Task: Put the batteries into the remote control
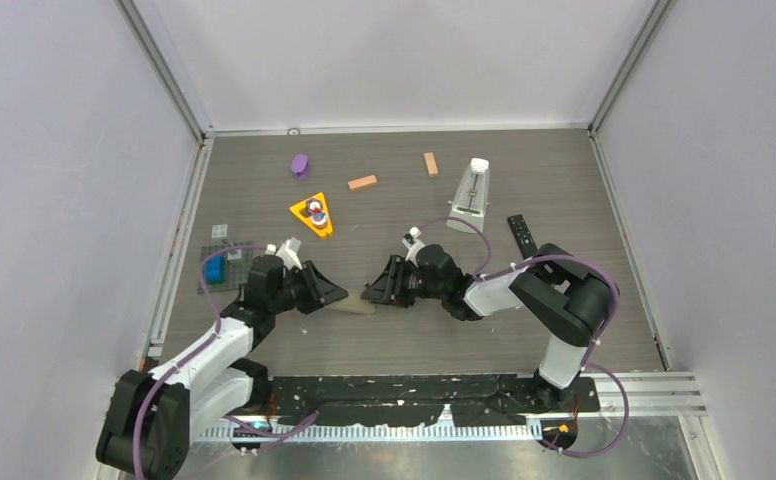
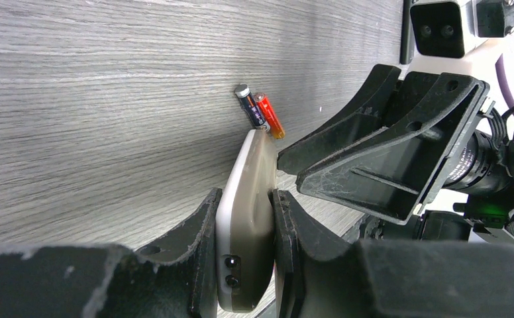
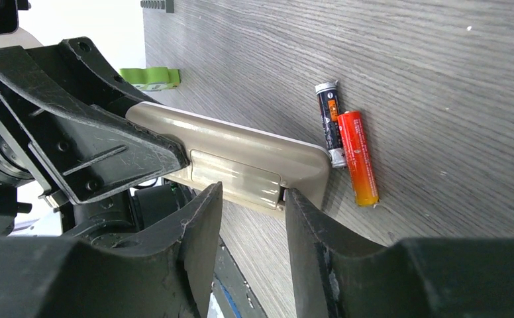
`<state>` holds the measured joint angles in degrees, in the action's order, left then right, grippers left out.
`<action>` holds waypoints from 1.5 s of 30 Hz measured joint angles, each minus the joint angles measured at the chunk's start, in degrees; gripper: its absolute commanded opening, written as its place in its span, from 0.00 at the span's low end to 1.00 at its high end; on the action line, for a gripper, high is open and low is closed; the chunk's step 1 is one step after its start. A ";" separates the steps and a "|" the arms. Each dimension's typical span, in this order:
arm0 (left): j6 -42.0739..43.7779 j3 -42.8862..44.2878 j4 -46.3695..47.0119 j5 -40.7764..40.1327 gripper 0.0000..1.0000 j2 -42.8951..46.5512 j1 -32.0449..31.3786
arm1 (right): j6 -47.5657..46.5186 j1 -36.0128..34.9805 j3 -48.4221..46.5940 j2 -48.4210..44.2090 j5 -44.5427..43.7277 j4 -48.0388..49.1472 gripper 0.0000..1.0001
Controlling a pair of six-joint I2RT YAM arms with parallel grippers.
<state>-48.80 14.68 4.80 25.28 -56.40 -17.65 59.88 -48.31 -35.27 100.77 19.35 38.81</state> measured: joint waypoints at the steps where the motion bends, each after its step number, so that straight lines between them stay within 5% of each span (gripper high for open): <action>1: 0.00 0.00 0.00 -0.02 0.00 0.00 0.04 | 0.37 0.02 -0.02 0.22 0.02 0.33 0.47; 23: -0.50 -0.02 4.90 -1.44 0.00 -3.10 1.09 | 15.32 1.75 4.02 10.32 2.38 25.14 0.46; 45: -0.70 1.88 -4.02 -8.66 0.00 2.43 -1.51 | 13.00 2.64 4.17 1.64 1.95 18.91 0.48</action>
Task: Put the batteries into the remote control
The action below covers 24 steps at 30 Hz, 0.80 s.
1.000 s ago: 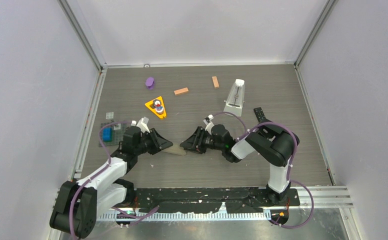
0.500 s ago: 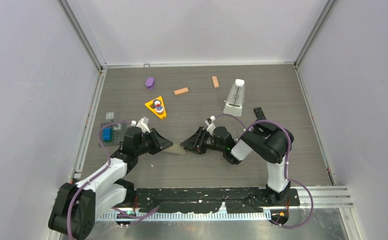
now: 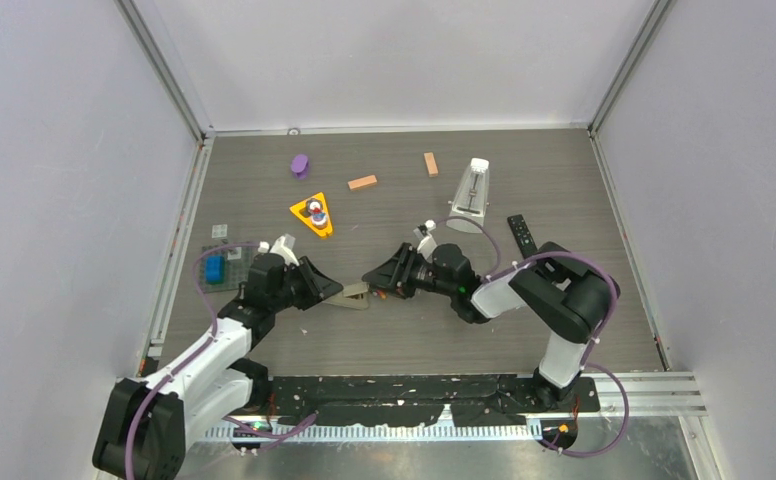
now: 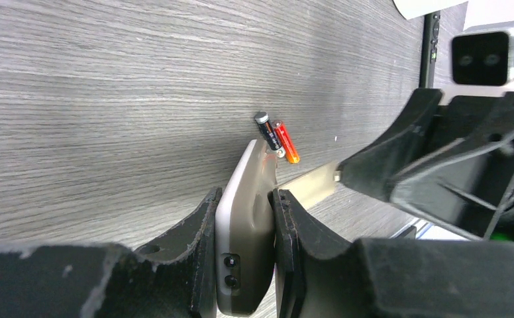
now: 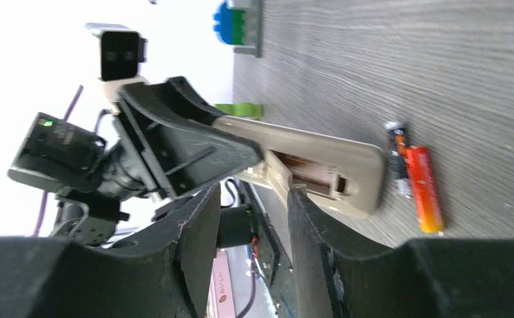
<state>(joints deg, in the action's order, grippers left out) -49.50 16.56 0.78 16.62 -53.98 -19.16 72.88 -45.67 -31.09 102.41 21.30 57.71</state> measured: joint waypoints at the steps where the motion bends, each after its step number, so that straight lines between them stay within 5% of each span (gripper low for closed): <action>1: 0.00 0.15 -0.39 -0.04 0.00 0.04 -0.02 | -0.35 0.24 0.00 -0.94 -0.04 -0.11 0.49; 7: 0.46 0.83 -1.77 -0.17 0.00 0.44 -0.42 | -4.37 2.93 -2.75 -6.69 0.11 -4.79 0.49; 16: 2.62 3.91 -8.55 -0.26 0.00 1.70 -0.98 | -17.49 7.85 -11.43 -11.91 -5.20 -26.16 0.50; 24: 8.41 5.75 -14.08 0.46 0.00 4.63 -1.03 | -30.58 7.67 -12.85 -16.59 -1.05 -37.03 0.62</action>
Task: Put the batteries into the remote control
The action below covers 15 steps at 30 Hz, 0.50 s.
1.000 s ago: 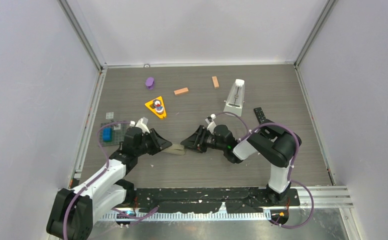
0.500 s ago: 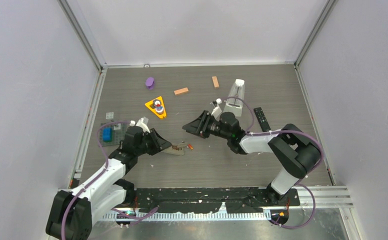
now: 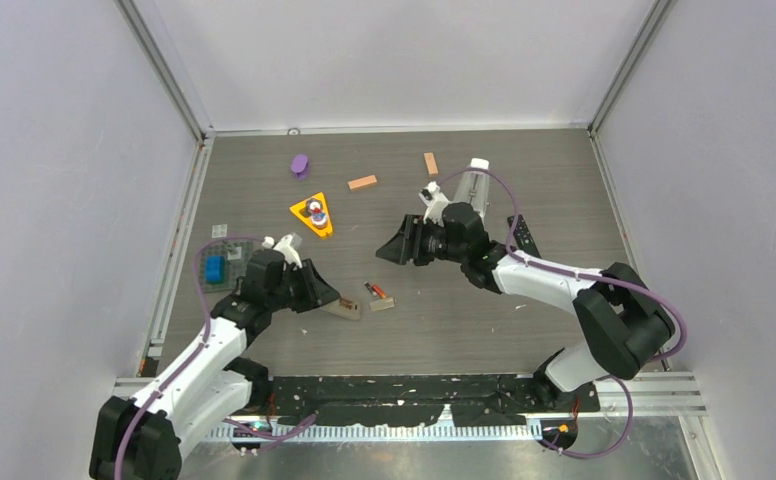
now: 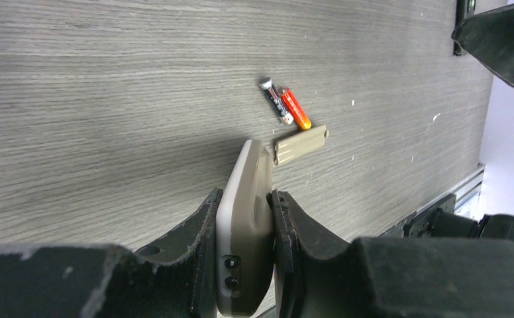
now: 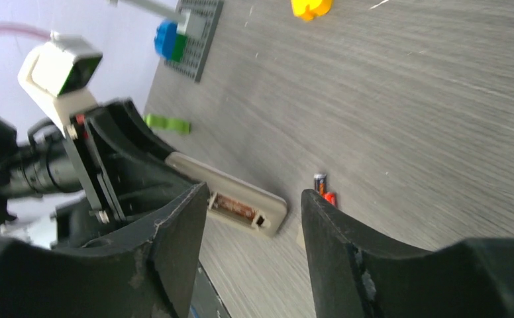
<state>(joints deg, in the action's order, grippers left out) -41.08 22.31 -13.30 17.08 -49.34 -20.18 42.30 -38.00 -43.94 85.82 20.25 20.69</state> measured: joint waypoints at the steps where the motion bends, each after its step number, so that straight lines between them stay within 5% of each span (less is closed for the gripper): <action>1: 1.09 0.11 -0.63 0.37 0.00 0.50 0.00 | -2.49 -0.17 -0.02 -0.46 1.62 -1.01 0.63; 15: 4.98 -2.89 3.10 15.82 0.00 11.06 -0.15 | -24.17 -10.93 -2.01 -1.07 20.85 -10.38 0.83</action>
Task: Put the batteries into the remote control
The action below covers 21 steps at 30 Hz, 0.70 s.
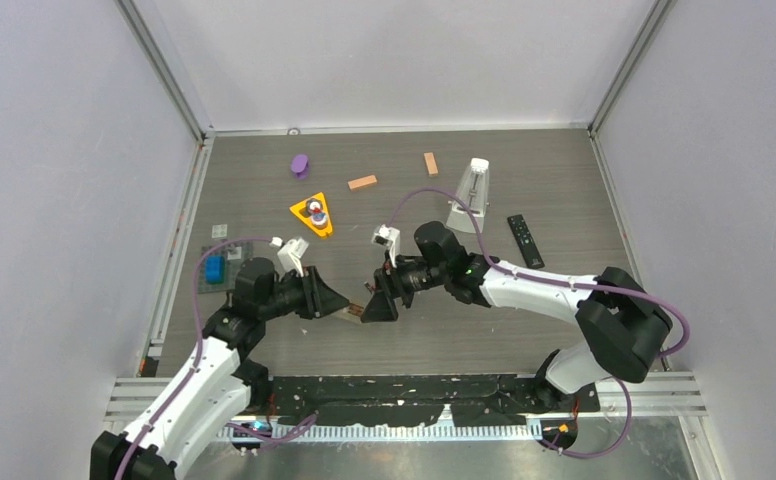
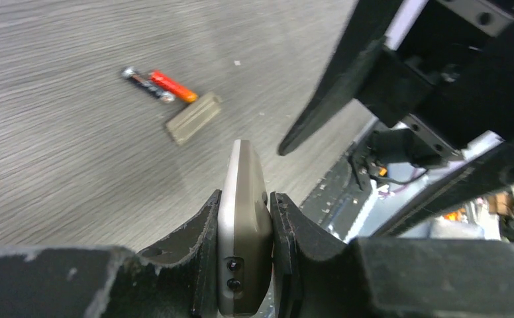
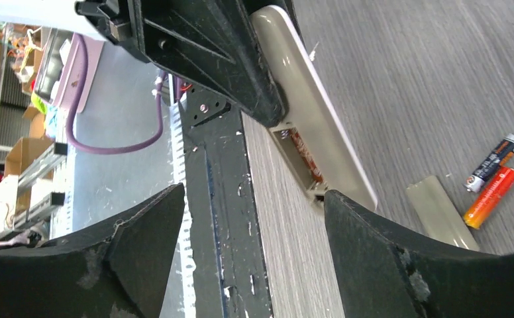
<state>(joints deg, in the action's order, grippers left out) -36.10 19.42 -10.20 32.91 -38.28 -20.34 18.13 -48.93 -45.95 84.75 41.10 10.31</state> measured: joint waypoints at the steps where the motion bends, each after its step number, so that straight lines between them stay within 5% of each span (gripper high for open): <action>1: -0.61 -0.63 1.38 1.51 0.00 0.92 -0.13 | -1.60 -0.11 -0.48 0.00 1.22 -1.55 0.84; 21: -9.94 -5.07 23.58 16.52 0.00 6.47 -5.97 | -12.92 -2.23 -1.75 -8.57 4.46 -16.46 0.83</action>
<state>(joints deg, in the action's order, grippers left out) -46.04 14.35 13.39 49.43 -31.81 -26.30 5.21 -51.16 -47.70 76.18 45.56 -6.15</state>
